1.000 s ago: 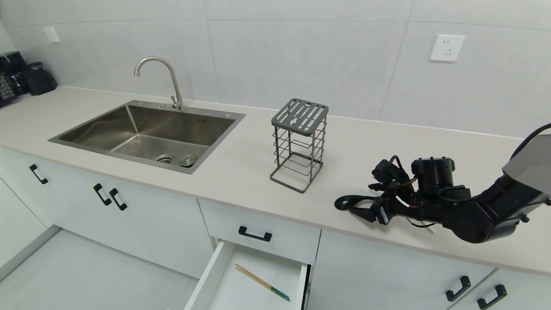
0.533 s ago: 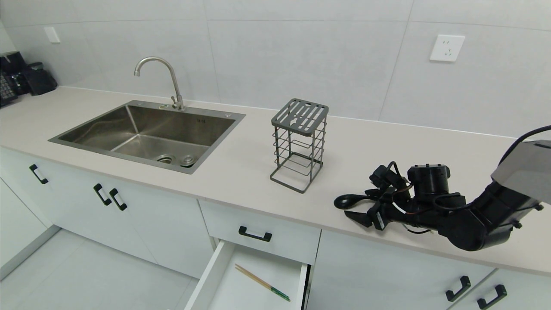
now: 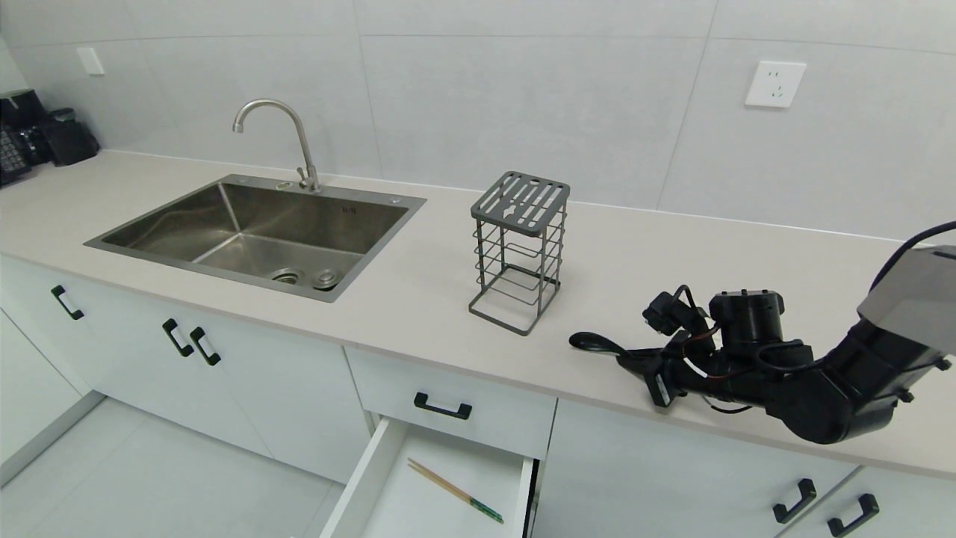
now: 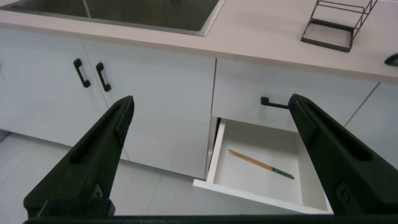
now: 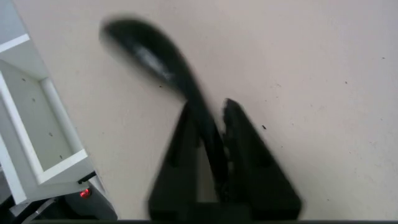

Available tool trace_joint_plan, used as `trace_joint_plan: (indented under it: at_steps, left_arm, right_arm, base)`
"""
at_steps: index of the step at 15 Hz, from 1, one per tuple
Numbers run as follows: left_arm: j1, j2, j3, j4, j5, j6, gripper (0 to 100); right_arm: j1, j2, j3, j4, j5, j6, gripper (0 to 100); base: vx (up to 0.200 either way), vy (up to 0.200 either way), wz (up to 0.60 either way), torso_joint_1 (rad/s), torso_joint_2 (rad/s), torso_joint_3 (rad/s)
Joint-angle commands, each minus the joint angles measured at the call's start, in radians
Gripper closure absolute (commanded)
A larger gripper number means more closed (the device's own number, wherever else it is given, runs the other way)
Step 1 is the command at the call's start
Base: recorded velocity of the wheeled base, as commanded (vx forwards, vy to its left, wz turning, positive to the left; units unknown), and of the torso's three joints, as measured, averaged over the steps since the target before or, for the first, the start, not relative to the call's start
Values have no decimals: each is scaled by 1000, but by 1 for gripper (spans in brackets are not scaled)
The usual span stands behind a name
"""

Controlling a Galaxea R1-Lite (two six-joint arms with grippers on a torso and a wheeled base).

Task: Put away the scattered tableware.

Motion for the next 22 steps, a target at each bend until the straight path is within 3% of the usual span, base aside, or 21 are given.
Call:
trace_joint_plan:
  at_steps: [1, 4, 9, 15, 18, 22]
  left_arm:
    - [0, 1, 0, -1, 0, -1, 0]
    - [0, 1, 0, -1, 0, -1, 0]
    - [0, 1, 0, 1, 0, -1, 0]
    - [0, 1, 0, 1, 0, -1, 0]
    - [0, 1, 0, -1, 0, -1, 0]
    - [0, 1, 0, 1, 0, -1, 0]
  right_arm:
    - [2, -14, 1, 1, 0, 1, 100]
    - [19, -51, -2, -2, -29, -2, 100]
    - [161, -116, 52, -176, -96, 91, 100]
    - [287, -283, 219, -178, -158, 111, 100]
    - [398, -332, 263, -176, -187, 169, 100]
    - [413, -347, 259, -176, -216, 171, 100]
  base:
    - [0, 0, 0, 0, 0, 0]
    - [0, 0, 0, 0, 0, 0]
    - [0, 0, 0, 0, 0, 0]
    - [0, 0, 0, 0, 0, 0]
    - [0, 0, 0, 0, 0, 0]
    - [0, 0, 0, 0, 0, 0]
